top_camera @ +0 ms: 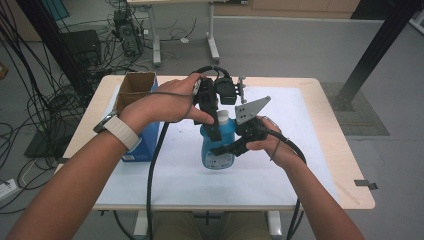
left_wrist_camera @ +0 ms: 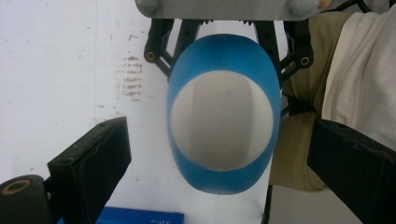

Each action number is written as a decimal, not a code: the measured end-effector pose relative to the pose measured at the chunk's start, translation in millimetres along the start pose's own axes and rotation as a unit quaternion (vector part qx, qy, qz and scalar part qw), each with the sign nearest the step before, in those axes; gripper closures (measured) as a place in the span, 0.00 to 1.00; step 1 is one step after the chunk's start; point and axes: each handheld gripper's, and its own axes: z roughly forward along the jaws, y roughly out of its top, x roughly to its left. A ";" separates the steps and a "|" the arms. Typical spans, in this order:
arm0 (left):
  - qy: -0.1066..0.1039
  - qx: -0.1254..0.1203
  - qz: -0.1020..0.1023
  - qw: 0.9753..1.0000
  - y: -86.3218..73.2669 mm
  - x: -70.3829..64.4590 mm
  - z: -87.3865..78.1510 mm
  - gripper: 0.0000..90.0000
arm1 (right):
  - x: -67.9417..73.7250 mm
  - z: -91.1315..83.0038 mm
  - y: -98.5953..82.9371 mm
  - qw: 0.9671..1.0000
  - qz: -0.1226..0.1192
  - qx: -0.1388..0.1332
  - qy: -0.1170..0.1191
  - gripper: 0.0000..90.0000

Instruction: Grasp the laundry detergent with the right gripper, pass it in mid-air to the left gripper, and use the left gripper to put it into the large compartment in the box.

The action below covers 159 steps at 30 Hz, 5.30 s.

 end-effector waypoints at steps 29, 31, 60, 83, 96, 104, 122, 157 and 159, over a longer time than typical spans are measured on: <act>-0.001 0.001 0.002 1.000 -0.1 -0.2 -0.3 0.08 | -0.8 -1.3 -0.7 1.000 0.004 0.000 0.000 0.49; -0.001 0.000 0.001 1.000 -0.3 -0.3 -0.3 0.08 | -1.2 -1.5 -1.0 1.000 0.002 0.002 -0.002 0.49; 0.000 0.001 0.002 1.000 -0.6 -0.9 -0.4 0.08 | -1.9 -1.1 -2.2 1.000 0.009 0.003 0.001 0.48; 0.000 0.002 0.002 1.000 -0.7 -0.7 -0.2 0.08 | -2.3 -0.6 -2.7 1.000 0.010 0.005 0.001 0.48; 0.000 0.002 0.002 1.000 -0.4 -1.1 -0.3 0.08 | -2.3 -0.6 -3.2 1.000 0.008 0.007 0.001 0.48; 0.000 0.000 0.001 1.000 -1.3 -0.9 -0.6 0.08 | -2.7 0.2 -3.0 1.000 0.006 0.008 0.000 0.48; -0.007 0.006 0.000 1.000 1.3 -0.5 5.5 0.08 | -0.9 -0.3 1.6 1.000 0.003 0.009 0.002 0.48; -0.018 0.015 0.018 1.000 8.1 -0.9 12.2 0.28 | 6.1 -3.3 19.4 1.000 -0.006 0.011 0.011 0.49; -0.019 0.016 0.018 1.000 8.2 -0.9 12.4 0.29 | 6.2 -2.7 19.5 1.000 -0.006 0.011 0.012 0.49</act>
